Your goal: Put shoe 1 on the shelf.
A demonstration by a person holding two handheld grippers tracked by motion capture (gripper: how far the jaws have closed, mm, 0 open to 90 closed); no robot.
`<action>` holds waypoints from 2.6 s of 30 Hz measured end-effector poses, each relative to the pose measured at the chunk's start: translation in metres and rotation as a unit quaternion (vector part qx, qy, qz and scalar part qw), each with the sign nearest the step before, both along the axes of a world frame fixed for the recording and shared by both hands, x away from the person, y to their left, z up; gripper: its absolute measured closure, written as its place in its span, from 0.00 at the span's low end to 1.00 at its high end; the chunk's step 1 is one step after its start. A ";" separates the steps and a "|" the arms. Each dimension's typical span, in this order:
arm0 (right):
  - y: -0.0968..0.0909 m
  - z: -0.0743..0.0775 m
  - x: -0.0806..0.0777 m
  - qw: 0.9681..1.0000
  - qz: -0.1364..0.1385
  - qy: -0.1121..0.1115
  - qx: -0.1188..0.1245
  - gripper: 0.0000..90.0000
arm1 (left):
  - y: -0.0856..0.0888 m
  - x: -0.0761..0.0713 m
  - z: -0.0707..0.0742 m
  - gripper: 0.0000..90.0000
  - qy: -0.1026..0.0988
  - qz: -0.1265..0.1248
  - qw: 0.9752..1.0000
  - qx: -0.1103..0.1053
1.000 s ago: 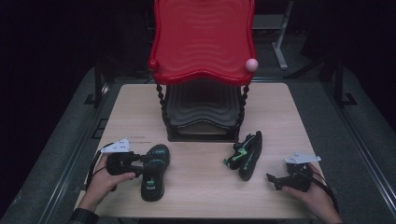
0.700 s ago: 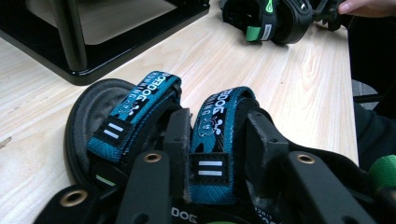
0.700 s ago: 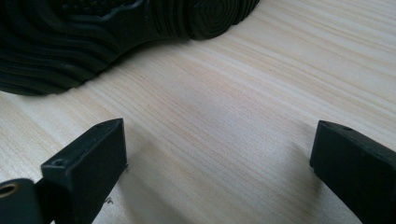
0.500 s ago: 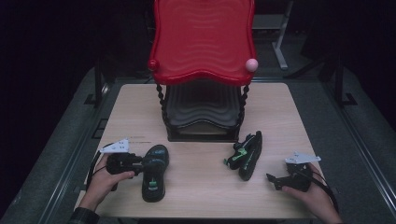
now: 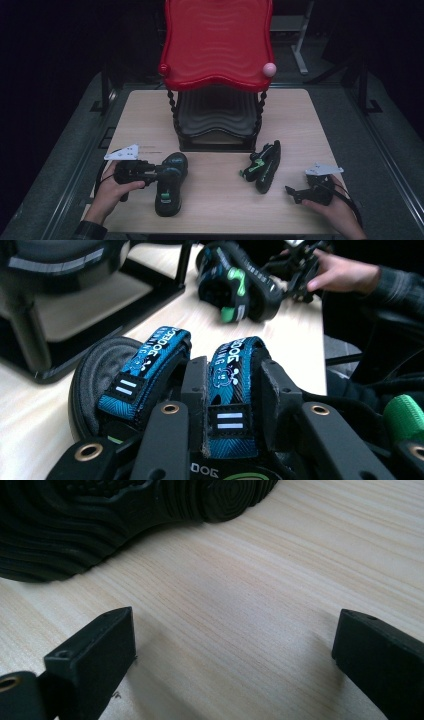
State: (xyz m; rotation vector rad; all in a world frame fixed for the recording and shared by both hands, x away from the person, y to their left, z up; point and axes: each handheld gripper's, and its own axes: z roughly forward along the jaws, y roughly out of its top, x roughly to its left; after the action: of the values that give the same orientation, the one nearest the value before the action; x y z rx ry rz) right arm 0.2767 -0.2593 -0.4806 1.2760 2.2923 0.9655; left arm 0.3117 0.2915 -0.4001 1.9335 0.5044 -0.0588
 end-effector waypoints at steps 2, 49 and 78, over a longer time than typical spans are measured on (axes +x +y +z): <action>0.000 0.000 0.000 1.000 0.000 0.000 0.000 0.04 | -0.005 0.001 0.006 0.76 -0.008 -0.005 1.000 0.002; 0.000 0.000 -0.001 1.000 0.002 0.001 0.000 0.04 | -0.092 0.047 0.219 0.76 -0.151 -0.086 0.983 -0.057; -0.003 0.000 -0.001 1.000 0.011 0.002 0.003 0.04 | -0.112 0.162 0.312 0.77 -0.194 -0.010 0.981 -0.026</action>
State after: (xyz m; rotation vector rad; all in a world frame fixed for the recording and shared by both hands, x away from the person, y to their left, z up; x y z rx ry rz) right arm 0.2755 -0.2619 -0.4803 1.2586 2.3126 0.9781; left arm 0.4740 0.1794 -0.0876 1.8384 0.2193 0.2853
